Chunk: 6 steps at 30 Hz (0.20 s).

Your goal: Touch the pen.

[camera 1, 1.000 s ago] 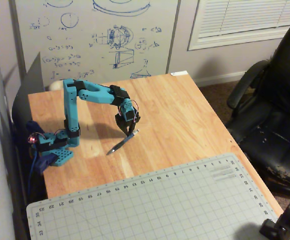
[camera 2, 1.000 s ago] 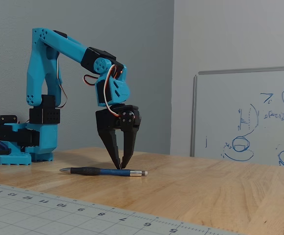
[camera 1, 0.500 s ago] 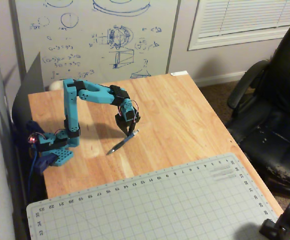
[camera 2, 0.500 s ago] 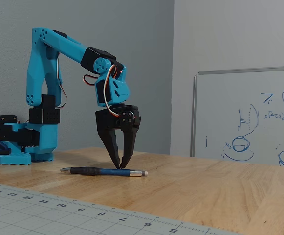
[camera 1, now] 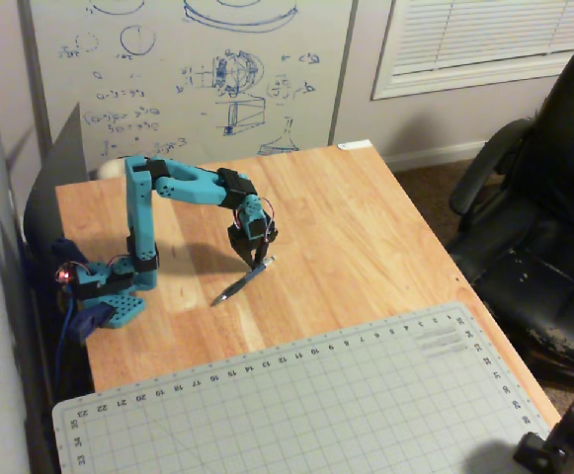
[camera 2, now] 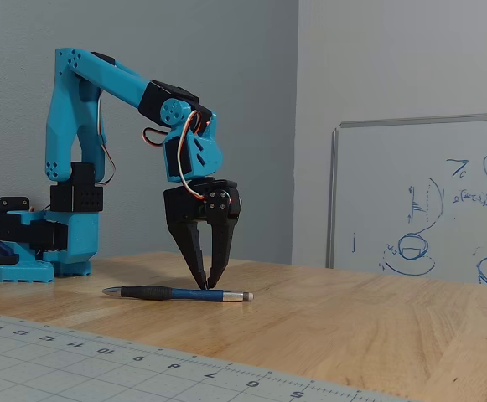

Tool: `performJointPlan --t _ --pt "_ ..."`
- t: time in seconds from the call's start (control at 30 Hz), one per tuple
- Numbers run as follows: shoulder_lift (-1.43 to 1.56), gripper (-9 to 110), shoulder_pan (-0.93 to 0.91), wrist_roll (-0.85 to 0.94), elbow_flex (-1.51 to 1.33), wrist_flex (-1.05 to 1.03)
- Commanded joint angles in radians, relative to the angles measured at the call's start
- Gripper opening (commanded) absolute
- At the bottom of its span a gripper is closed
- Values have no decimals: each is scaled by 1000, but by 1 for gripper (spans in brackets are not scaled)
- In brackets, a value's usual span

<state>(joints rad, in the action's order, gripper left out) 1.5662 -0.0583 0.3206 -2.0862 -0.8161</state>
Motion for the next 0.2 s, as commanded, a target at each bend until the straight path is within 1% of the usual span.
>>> performJointPlan --t 0.0,0.17 --pt "86 1 -12 11 40 8" --pt "86 1 -14 11 40 8"
